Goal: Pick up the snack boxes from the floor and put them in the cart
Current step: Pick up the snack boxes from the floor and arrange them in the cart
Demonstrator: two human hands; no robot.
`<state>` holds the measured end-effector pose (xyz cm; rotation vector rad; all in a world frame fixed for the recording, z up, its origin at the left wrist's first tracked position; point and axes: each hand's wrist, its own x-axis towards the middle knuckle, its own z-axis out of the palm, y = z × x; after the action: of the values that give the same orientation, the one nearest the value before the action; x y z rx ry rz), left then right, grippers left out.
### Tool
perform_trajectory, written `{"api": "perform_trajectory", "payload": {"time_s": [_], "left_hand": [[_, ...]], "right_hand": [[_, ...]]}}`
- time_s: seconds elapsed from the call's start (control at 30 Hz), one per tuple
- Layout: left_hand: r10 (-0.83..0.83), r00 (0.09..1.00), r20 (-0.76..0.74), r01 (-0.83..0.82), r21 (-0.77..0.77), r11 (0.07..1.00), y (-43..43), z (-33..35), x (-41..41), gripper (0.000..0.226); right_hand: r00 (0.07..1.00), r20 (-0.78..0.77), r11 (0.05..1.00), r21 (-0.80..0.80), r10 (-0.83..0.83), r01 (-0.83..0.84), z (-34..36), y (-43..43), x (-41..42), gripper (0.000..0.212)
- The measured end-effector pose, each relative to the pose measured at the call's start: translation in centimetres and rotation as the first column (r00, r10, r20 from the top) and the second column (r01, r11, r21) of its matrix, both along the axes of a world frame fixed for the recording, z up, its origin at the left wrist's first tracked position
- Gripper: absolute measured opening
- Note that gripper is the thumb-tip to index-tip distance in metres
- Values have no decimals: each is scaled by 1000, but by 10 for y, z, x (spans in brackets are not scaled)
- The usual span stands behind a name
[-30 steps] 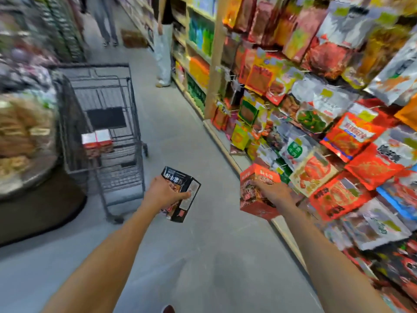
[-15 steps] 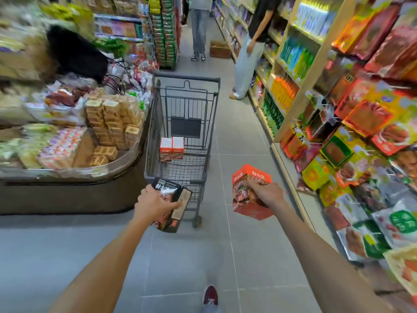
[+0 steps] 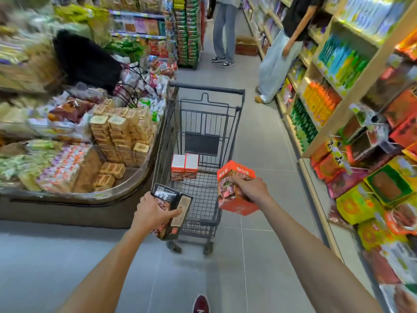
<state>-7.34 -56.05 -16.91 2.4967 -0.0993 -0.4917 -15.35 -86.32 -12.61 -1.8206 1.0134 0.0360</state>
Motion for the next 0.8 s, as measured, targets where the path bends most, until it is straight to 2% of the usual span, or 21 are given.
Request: {"api": "perform_trajectory", "payload": {"time_s": [0.2,0.3,0.33,0.47,0.67,0.8], "left_hand": [[-25,998,-60,23,-24,999,-15,-55,53,123],[-13,996,-87,9,-55,998,-28,-39,60,127],[-7,995,-98,0,-68,998,-30,-40,63,127],[11,993,-118,-29,-152,988,-32,-45,78,116],[3,993,-122,-26,-189,982,-31,-61,108,97],[-26,991,-132,-6,-242,970,-38,-71,118,92]], "right_hand": [[999,-41,992,122,13,-7,-19,-19,59,111],[999,-48,982,190,1,8,-28,-20,86,83],[999,-40,975,221,-7,16,-29,-19,95,80],[999,-33,946,321,-28,37,-50,-16,135,86],[986,-164,896,432,-34,103,-92,-5,202,100],[973,-232,870,477,-12,124,-129,6,242,97]]}}
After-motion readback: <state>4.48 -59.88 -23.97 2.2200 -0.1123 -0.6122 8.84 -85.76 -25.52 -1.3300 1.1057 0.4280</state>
